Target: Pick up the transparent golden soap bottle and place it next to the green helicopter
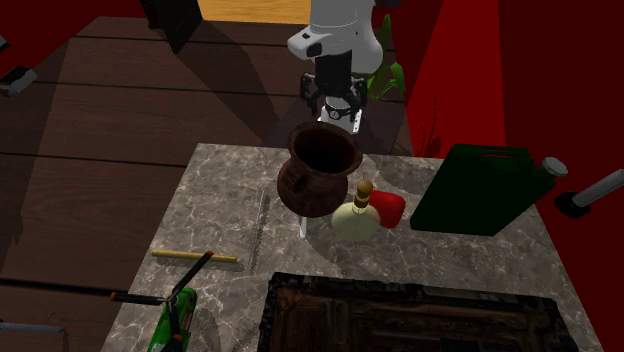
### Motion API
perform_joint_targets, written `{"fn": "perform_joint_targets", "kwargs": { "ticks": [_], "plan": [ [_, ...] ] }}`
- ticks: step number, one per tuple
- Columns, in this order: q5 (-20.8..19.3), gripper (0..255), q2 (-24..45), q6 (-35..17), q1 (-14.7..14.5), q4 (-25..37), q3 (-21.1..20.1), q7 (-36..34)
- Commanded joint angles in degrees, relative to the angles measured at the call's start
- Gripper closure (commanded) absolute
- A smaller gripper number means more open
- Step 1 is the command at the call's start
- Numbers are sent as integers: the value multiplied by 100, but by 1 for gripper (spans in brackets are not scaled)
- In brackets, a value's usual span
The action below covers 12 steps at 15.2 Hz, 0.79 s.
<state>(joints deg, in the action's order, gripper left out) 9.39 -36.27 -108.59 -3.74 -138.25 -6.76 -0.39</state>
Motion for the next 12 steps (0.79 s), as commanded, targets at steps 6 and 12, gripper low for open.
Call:
{"fn": "perform_joint_targets", "kwargs": {
  "ticks": [6,12],
  "plan": [
    [-13,0,1274,-1007,-133,447,-645,-511],
    [-378,0,2488,-1616,-173,1155,-1152,-1083]
  ]
}}
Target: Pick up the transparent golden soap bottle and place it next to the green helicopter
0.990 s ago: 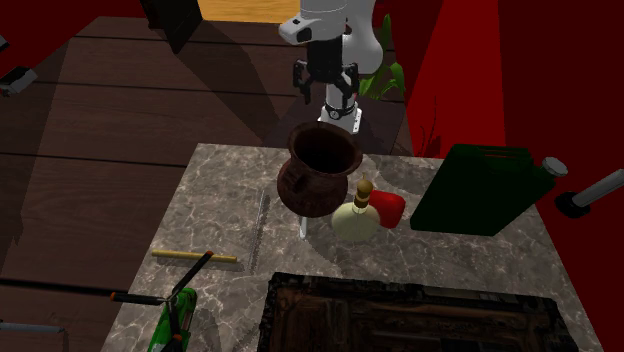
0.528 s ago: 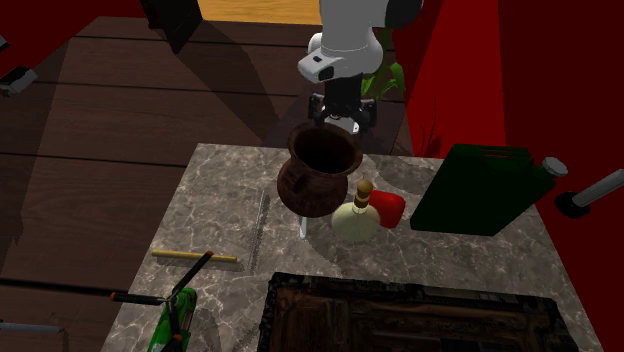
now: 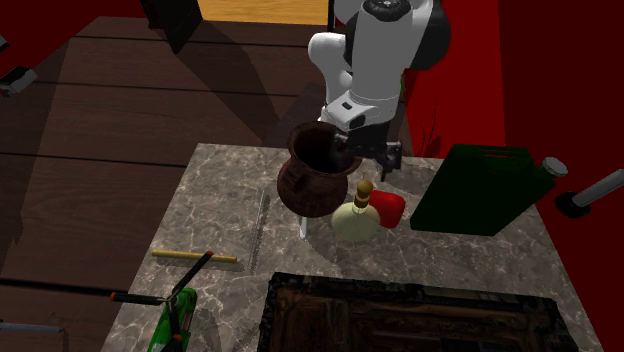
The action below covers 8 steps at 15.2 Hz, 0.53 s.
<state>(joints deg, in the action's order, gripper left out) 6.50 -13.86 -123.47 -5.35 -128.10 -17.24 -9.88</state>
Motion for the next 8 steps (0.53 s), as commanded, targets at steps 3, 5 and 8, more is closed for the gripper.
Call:
{"fn": "perform_joint_targets", "kwargs": {
  "ticks": [3,5,8],
  "plan": [
    [-117,0,341,-288,-18,73,-120,-160],
    [-140,0,425,-442,-18,0,-136,-178],
    [-188,0,588,-717,-15,-117,-164,-216]
  ]
}}
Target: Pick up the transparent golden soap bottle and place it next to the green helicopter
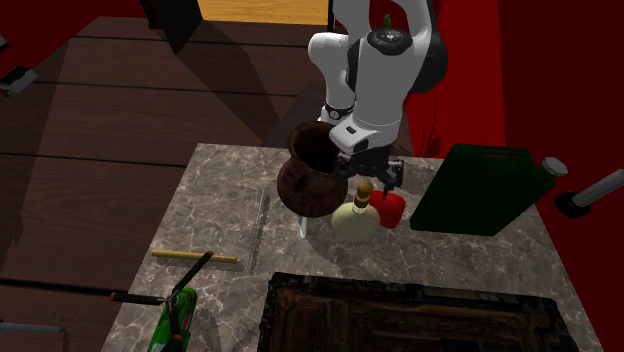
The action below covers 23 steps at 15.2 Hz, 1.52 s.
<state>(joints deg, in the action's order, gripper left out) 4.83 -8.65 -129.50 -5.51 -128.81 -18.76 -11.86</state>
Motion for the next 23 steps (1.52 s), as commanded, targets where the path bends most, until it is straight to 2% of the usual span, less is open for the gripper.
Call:
{"fn": "perform_joint_targets", "kwargs": {
  "ticks": [1,8,9,18,23],
  "plan": [
    [-21,0,67,-114,0,-46,-12,-18],
    [-20,0,67,-113,0,-46,-11,-17],
    [-20,255,67,-113,0,-46,-11,-17],
    [-21,255,67,-114,0,-46,-12,-18],
    [16,255,-83,279,2,202,15,7]
  ]
}}
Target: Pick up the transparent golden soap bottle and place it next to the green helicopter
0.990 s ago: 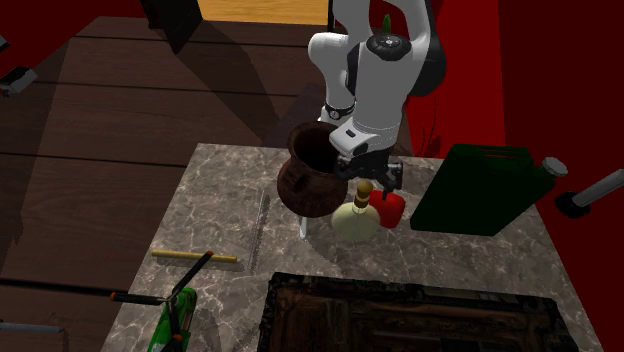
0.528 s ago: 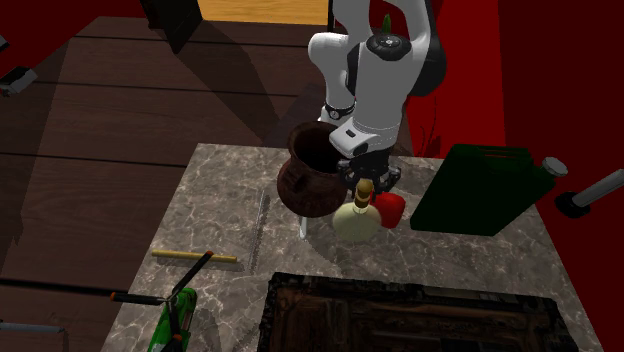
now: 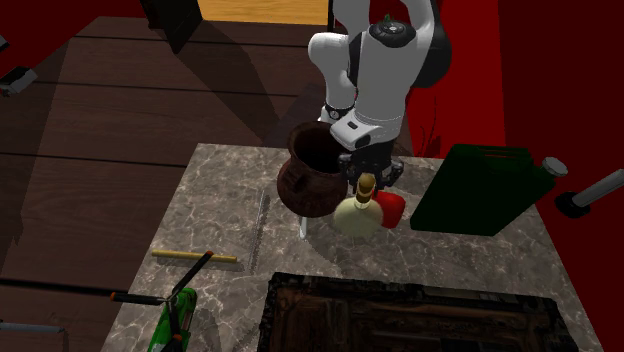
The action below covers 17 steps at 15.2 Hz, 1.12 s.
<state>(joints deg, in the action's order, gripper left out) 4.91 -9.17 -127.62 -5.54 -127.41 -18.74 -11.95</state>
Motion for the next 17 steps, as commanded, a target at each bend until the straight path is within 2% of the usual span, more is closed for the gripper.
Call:
{"fn": "perform_joint_targets", "kwargs": {
  "ticks": [1,17],
  "plan": [
    [13,255,-58,170,6,115,18,20],
    [37,255,-295,1408,27,1124,91,31]
  ]
}}
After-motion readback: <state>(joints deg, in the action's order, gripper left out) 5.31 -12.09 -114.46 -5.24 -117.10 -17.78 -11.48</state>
